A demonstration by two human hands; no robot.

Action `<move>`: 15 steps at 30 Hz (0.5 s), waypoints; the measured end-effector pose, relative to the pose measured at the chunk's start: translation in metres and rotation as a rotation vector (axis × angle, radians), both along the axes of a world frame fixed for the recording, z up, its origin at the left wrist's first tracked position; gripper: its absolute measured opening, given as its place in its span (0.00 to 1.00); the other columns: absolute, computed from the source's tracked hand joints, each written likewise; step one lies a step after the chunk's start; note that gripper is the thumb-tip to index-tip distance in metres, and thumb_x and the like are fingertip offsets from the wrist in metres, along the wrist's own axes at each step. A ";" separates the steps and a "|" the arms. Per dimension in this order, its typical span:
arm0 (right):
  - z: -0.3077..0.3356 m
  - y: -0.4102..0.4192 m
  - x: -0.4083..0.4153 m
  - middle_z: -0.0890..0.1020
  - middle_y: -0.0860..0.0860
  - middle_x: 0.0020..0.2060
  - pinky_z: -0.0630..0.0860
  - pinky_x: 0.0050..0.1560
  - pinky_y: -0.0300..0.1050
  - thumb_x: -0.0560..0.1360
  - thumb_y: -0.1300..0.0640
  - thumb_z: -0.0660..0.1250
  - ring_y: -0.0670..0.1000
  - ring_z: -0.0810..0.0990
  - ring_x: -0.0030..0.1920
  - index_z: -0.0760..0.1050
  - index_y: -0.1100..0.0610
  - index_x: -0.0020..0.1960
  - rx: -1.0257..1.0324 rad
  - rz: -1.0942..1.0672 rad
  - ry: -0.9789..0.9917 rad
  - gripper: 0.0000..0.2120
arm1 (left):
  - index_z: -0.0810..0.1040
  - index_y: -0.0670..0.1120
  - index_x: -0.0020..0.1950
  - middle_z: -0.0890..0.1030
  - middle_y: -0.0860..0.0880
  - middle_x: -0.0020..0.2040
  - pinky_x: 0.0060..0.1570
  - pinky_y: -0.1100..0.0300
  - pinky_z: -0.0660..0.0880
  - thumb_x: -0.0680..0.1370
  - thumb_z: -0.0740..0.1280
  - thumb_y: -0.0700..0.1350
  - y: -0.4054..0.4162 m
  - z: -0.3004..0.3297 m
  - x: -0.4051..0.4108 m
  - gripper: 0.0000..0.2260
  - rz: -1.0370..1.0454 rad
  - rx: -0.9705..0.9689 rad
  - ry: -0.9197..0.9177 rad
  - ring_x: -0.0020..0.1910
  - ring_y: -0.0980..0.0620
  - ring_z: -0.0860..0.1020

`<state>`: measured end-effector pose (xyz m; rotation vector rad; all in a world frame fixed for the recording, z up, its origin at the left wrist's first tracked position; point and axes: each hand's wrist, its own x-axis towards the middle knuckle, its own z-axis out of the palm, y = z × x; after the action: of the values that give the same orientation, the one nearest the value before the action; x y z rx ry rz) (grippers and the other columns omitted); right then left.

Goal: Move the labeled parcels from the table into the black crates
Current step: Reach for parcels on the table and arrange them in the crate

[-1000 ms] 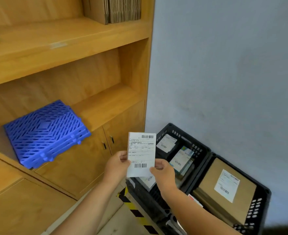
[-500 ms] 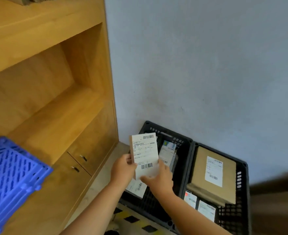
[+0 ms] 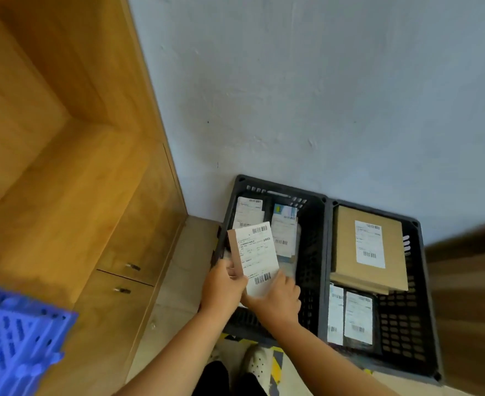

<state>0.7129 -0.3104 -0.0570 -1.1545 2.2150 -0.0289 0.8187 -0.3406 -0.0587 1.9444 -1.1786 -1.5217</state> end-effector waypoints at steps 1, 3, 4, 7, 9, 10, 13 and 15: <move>-0.006 0.002 -0.002 0.68 0.53 0.63 0.67 0.62 0.50 0.62 0.28 0.66 0.55 0.65 0.64 0.58 0.55 0.68 0.010 0.002 0.001 0.45 | 0.72 0.48 0.55 0.80 0.50 0.52 0.35 0.67 0.72 0.74 0.68 0.39 0.001 -0.007 -0.001 0.12 -0.006 0.023 0.010 0.45 0.56 0.78; -0.021 0.004 -0.010 0.68 0.53 0.61 0.68 0.60 0.48 0.62 0.29 0.68 0.55 0.66 0.63 0.59 0.55 0.67 0.028 0.015 0.003 0.45 | 0.70 0.45 0.62 0.78 0.49 0.56 0.41 0.64 0.74 0.74 0.69 0.39 0.004 -0.022 -0.004 0.18 -0.027 0.078 0.007 0.48 0.54 0.77; -0.029 0.005 -0.014 0.68 0.53 0.61 0.68 0.60 0.47 0.62 0.30 0.68 0.54 0.66 0.63 0.59 0.56 0.67 0.035 0.026 0.003 0.45 | 0.68 0.45 0.65 0.76 0.49 0.58 0.46 0.60 0.75 0.74 0.69 0.40 0.005 -0.029 -0.004 0.21 -0.043 0.104 -0.010 0.51 0.53 0.77; -0.057 0.006 -0.029 0.69 0.52 0.61 0.68 0.60 0.46 0.63 0.32 0.70 0.54 0.66 0.63 0.59 0.55 0.67 0.057 0.067 0.006 0.44 | 0.65 0.46 0.69 0.74 0.49 0.64 0.59 0.54 0.74 0.74 0.69 0.40 0.009 -0.054 -0.002 0.25 -0.077 0.144 -0.059 0.59 0.51 0.75; -0.081 0.006 -0.038 0.68 0.52 0.62 0.68 0.60 0.46 0.63 0.32 0.70 0.54 0.66 0.63 0.58 0.55 0.69 0.066 0.116 0.040 0.45 | 0.65 0.48 0.69 0.74 0.50 0.65 0.59 0.55 0.74 0.75 0.69 0.42 0.012 -0.074 0.002 0.25 -0.120 0.159 -0.098 0.60 0.53 0.75; -0.090 0.006 -0.042 0.68 0.52 0.63 0.69 0.61 0.47 0.63 0.32 0.70 0.54 0.65 0.63 0.57 0.55 0.70 0.073 0.150 0.060 0.46 | 0.65 0.49 0.70 0.74 0.51 0.65 0.58 0.56 0.75 0.75 0.68 0.42 0.014 -0.080 0.003 0.25 -0.146 0.166 -0.124 0.60 0.54 0.75; -0.127 0.003 -0.053 0.65 0.51 0.65 0.67 0.64 0.47 0.64 0.36 0.71 0.53 0.64 0.66 0.53 0.56 0.73 0.123 0.271 0.102 0.49 | 0.64 0.50 0.71 0.72 0.53 0.66 0.56 0.60 0.75 0.76 0.67 0.42 0.016 -0.111 0.005 0.24 -0.240 0.167 -0.197 0.61 0.55 0.74; -0.152 0.000 -0.059 0.64 0.52 0.67 0.66 0.65 0.46 0.65 0.38 0.71 0.53 0.63 0.67 0.50 0.57 0.75 0.141 0.374 0.137 0.49 | 0.65 0.51 0.70 0.72 0.53 0.66 0.54 0.63 0.74 0.77 0.66 0.42 0.014 -0.130 0.004 0.22 -0.330 0.143 -0.244 0.61 0.56 0.74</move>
<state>0.6535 -0.3106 -0.2086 -1.5071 2.0421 0.3648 0.8223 -0.3262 -0.1884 2.1610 -1.6000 -1.5975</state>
